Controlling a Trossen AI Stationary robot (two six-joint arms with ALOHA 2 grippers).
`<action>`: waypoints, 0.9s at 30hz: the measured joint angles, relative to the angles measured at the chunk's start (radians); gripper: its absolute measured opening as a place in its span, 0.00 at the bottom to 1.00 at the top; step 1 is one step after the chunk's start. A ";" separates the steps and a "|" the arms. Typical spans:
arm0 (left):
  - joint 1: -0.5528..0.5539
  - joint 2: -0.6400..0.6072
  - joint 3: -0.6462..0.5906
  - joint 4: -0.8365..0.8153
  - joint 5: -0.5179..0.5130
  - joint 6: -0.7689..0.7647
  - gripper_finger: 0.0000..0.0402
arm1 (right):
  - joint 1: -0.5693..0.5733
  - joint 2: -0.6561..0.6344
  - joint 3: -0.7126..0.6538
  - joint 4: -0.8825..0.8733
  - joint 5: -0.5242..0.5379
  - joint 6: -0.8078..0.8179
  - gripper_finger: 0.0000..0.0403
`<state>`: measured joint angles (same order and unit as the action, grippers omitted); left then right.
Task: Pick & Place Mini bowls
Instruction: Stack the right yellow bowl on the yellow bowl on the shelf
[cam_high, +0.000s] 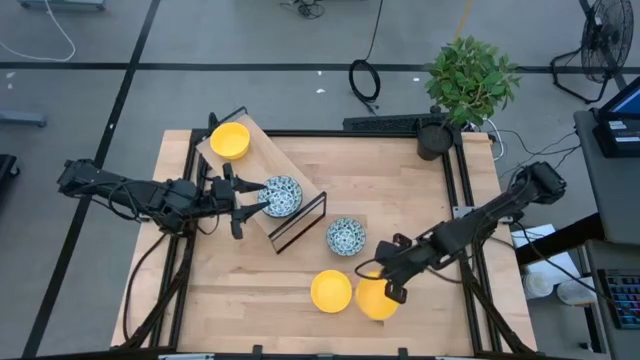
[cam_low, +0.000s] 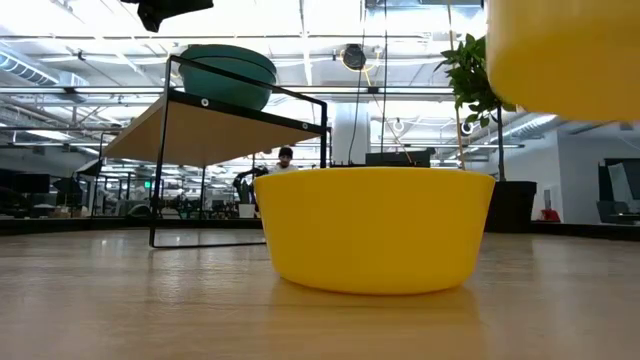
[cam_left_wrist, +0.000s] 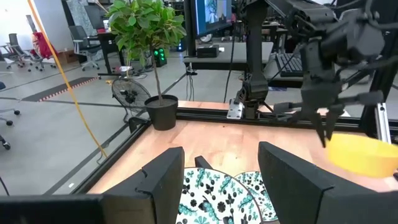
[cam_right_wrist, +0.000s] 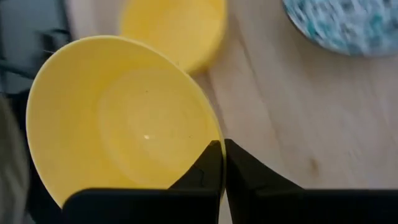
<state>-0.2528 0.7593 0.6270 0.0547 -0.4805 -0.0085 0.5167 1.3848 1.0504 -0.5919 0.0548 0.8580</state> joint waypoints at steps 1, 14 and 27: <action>0.000 0.000 0.000 0.000 0.000 0.000 0.52 | 0.000 -0.009 0.000 0.018 0.000 -0.020 0.00; 0.000 0.000 0.000 -0.001 0.000 0.000 0.52 | 0.002 -0.050 0.000 0.259 -0.065 -0.319 0.00; 0.000 0.000 0.000 -0.002 0.000 0.000 0.52 | 0.001 -0.050 0.000 0.424 -0.086 -0.556 0.00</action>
<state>-0.2528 0.7592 0.6270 0.0528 -0.4805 -0.0083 0.5179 1.3350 1.0504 -0.1675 -0.0315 0.3016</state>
